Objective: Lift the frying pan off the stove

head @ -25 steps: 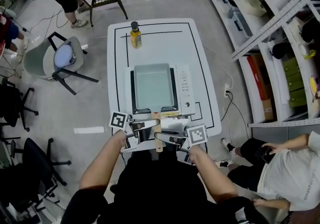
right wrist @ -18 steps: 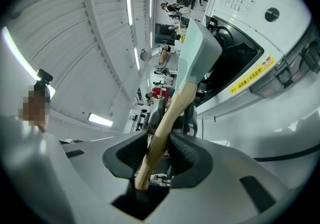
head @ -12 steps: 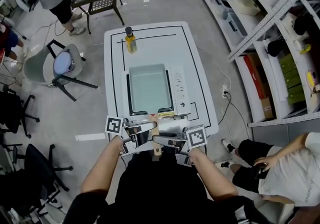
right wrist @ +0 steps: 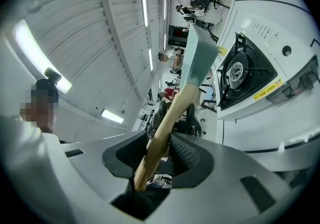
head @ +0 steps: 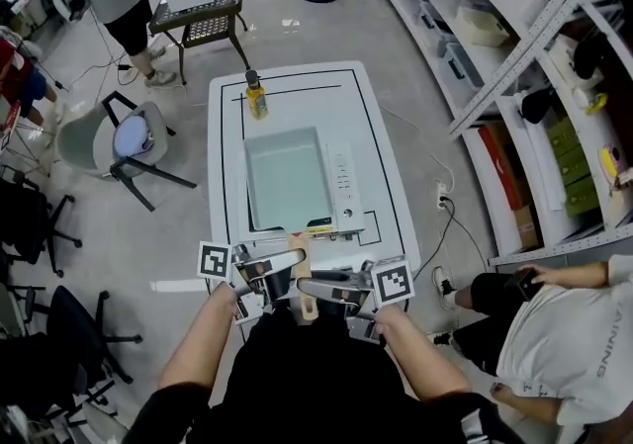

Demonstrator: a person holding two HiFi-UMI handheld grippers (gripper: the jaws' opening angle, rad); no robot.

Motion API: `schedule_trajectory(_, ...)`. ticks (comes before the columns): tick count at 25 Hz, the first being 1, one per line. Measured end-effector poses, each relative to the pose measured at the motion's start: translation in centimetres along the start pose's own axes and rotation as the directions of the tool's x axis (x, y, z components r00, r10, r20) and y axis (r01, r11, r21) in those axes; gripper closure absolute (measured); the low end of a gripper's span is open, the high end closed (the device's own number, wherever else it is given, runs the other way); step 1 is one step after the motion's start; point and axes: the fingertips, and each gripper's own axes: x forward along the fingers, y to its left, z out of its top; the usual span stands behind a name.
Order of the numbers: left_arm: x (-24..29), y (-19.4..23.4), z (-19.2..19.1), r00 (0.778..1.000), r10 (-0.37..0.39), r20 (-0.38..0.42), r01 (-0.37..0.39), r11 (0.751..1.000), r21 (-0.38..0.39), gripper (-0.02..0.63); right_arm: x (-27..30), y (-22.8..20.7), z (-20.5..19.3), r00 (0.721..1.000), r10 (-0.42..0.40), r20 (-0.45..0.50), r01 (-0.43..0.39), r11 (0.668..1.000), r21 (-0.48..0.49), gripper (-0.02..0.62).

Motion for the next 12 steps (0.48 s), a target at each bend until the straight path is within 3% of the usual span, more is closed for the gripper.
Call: schedule_trajectory(12, 3.4, -6.0, -4.1, 0.996, -0.039, 0.076, 0.030, 0.993, 0.117, 0.440, -4.0, 6.6, -1.8, 0.991, 0.086, -0.098, -0.092, 0.994, -0.063, 0.426)
